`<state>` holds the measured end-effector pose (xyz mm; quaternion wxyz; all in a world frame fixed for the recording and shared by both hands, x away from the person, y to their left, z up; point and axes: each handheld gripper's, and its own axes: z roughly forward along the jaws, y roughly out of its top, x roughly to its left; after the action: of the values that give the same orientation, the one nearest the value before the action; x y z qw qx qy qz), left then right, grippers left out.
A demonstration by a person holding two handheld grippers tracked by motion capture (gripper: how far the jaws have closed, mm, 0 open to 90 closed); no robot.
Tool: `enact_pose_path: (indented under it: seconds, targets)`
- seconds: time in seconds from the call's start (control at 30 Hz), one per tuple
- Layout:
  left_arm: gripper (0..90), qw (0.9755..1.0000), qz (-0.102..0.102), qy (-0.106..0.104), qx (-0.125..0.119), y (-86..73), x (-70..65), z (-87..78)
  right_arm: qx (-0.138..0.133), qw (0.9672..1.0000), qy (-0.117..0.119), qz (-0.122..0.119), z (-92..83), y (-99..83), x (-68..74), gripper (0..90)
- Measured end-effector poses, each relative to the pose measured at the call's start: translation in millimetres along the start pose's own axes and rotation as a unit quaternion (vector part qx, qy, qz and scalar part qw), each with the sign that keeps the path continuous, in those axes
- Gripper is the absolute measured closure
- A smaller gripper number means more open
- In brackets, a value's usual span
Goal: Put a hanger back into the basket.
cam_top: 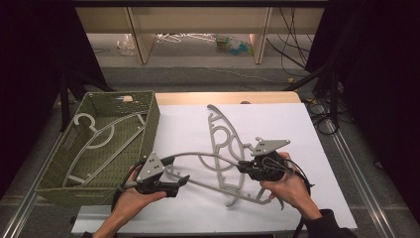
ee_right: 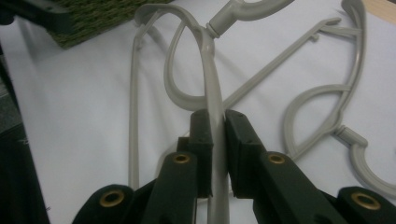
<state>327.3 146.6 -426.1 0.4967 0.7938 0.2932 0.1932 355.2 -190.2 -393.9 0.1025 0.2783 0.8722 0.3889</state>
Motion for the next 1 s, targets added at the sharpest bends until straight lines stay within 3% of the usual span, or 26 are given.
enact_pose_path:
  seconds: [0.07, 0.2, 0.33, 0.37, 0.4, 0.43, 0.6, 0.67, 0.77, 0.83, 0.93, 0.97, 1.0]
  targets:
    - [23.9, 0.9999, -0.010, -0.005, 0.006, 8.4, 2.4, 7.7, -0.004, 0.9999, 0.003, -0.011, -1.6, -0.4, 3.3, 82.3]
    - [26.2, 0.9997, -0.002, -0.016, 0.018, 16.5, 3.1, 17.1, -0.003, 0.9997, 0.011, -0.019, -5.0, -0.1, 7.0, 82.3]
    - [29.7, 0.9992, 0.018, -0.019, 0.029, 26.5, -1.0, 31.3, -0.005, 0.9995, 0.015, -0.029, -9.2, -0.7, 11.7, 82.3]
    - [30.3, 0.9982, 0.033, -0.029, 0.040, 28.9, -3.7, 36.9, -0.008, 0.9993, 0.018, -0.031, -9.7, -0.9, 12.1, 82.3]
    - [32.5, 0.9982, 0.033, -0.029, 0.040, 28.9, -3.7, 36.9, -0.008, 0.9993, 0.018, -0.031, -9.7, -0.9, 12.1, 82.3]
    - [32.5, 0.9969, 0.051, -0.030, 0.052, 29.8, -4.0, 38.7, -0.010, 0.9993, 0.015, -0.033, -10.1, -1.1, 12.5, 82.3]
    - [37.1, 0.9953, 0.057, -0.045, 0.064, 31.3, -5.4, 49.7, -0.010, 0.9990, 0.021, -0.039, -10.7, -0.8, 14.9, 82.3]
    - [39.4, 0.9948, 0.063, -0.035, 0.073, 32.4, -6.2, 53.7, -0.008, 0.9988, 0.023, -0.043, -11.1, -0.3, 15.4, 82.3]
    - [46.8, 0.9912, 0.091, -0.047, 0.085, 34.4, -9.6, 61.6, -0.007, 0.9986, 0.028, -0.045, -10.3, 0.3, 16.1, 82.3]
    - [48.3, 0.9904, 0.096, -0.048, 0.087, 34.8, -9.7, 63.4, -0.008, 0.9985, 0.028, -0.047, -10.2, 0.1, 16.5, 82.3]
    - [61.1, 0.9880, 0.109, -0.058, 0.094, 33.6, -10.5, 66.1, -0.009, 0.9982, 0.029, -0.050, -9.1, 0.3, 16.9, 82.2]
    - [63.8, 0.9880, 0.109, -0.058, 0.094, 33.6, -10.5, 66.1, -0.009, 0.9982, 0.029, -0.050, -9.1, 0.3, 16.9, 82.2]
    - [63.8, 0.9865, 0.119, -0.058, 0.097, 33.7, -10.5, 65.7, -0.009, 0.9982, 0.030, -0.051, -8.9, 0.2, 16.7, 82.2]
